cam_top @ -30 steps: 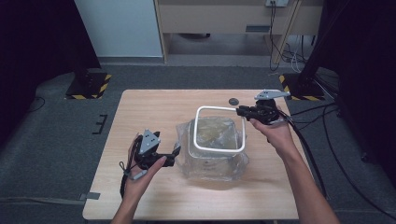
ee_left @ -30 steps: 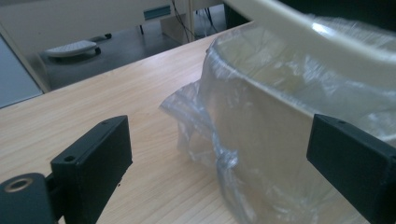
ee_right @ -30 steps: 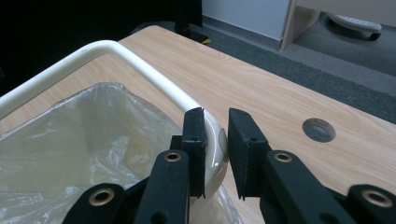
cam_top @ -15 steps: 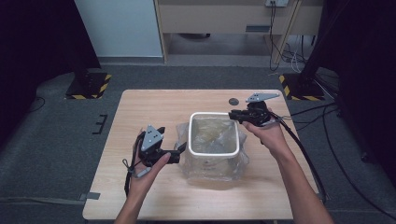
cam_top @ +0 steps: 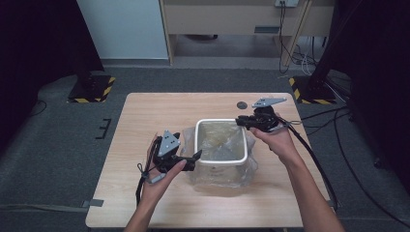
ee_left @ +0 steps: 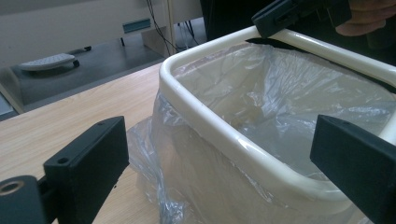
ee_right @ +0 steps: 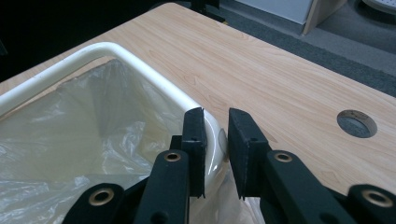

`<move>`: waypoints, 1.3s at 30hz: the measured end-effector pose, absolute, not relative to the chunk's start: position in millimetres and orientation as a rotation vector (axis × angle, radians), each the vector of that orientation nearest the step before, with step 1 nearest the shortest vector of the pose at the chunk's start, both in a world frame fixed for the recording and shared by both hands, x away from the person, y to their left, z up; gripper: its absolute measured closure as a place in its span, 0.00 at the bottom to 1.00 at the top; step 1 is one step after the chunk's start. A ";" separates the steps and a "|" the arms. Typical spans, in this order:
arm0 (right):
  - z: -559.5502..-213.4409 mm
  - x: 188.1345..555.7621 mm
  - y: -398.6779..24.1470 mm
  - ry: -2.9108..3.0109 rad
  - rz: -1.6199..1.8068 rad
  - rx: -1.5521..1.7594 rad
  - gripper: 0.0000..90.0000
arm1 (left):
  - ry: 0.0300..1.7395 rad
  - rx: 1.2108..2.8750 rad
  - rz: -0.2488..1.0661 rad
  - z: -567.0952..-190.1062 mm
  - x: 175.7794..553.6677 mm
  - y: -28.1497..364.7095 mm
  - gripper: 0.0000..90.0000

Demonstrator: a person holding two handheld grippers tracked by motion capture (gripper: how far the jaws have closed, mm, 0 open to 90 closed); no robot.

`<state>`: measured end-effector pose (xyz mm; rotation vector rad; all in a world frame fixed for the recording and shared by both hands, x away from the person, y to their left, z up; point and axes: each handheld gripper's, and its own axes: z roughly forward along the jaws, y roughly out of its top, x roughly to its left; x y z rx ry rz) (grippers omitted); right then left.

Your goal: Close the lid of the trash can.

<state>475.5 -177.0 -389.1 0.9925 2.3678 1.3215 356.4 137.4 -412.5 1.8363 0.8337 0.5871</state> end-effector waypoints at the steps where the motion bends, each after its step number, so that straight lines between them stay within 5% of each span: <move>1: -389.8 475.8 -177.0 2.370 1.317 0.991 0.86 | 0.832 1.844 0.590 -413.5 356.7 136.3 0.04; 37: -411.5 481.0 -172.0 2.383 1.277 0.960 0.85 | 0.881 1.821 0.559 -433.9 363.5 135.1 0.05; 39: -410.8 481.3 -172.2 2.384 1.279 0.966 0.74 | 0.874 1.822 0.567 -433.7 363.3 134.4 0.05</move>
